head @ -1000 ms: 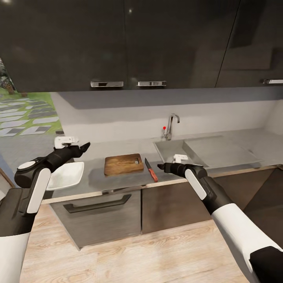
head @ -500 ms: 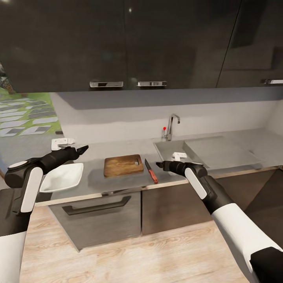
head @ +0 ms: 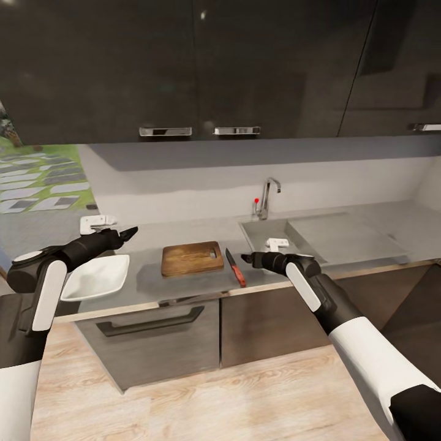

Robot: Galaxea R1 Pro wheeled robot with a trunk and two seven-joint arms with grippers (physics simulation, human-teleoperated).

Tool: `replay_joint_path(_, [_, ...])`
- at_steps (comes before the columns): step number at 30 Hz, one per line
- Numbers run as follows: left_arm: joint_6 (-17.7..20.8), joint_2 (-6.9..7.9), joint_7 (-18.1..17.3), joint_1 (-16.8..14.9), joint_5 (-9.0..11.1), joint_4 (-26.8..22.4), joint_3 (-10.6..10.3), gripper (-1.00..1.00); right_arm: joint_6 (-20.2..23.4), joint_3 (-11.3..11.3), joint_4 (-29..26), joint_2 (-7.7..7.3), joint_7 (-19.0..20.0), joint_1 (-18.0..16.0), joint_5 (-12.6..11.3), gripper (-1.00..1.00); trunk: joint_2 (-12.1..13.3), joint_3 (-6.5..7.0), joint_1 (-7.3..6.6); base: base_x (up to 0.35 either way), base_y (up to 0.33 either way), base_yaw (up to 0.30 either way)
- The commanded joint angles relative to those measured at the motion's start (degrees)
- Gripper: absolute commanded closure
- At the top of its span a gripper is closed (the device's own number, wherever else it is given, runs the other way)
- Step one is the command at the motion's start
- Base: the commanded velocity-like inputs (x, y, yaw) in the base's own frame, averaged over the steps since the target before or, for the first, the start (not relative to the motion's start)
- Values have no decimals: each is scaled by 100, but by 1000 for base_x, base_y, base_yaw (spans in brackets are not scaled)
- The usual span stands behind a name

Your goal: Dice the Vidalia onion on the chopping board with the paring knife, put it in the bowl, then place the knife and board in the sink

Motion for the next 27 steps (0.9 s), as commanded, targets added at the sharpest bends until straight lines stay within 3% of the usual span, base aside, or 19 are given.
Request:
replay_joint_path(1, [32, -1, -30, -6, -8, -3, 7, -100, 22, 11, -5, -5, 10, -7, 12, -100, -12, -13, 4, 72, 0, 0])
replay_joint_path(20, [165, -9, -30, -9, -8, -3, 5, -100, 51, 26, -5, -5, -5, -7, 25, -100, -12, -13, 4, 208, 0, 0])
replay_joint_path(24, [175, -9, -30, -7, -8, -3, 3, -100, 368, 107, -3, 0, -103, -7, 31, -100, -12, -13, 4, 26, 0, 0])
replay_joint_path(26, [180, -14, -30, -8, -8, -3, 0, -100, 1007, 153, -4, 35, -363, -11, 31, -100, -12, -13, 4, 7, 0, 0])
replay_joint_path(27, [181, -15, -30, -9, -8, -3, -1, -100, 1097, 156, -4, 40, -409, -17, 30, -100, -12, -13, 4, 3, 0, 0])
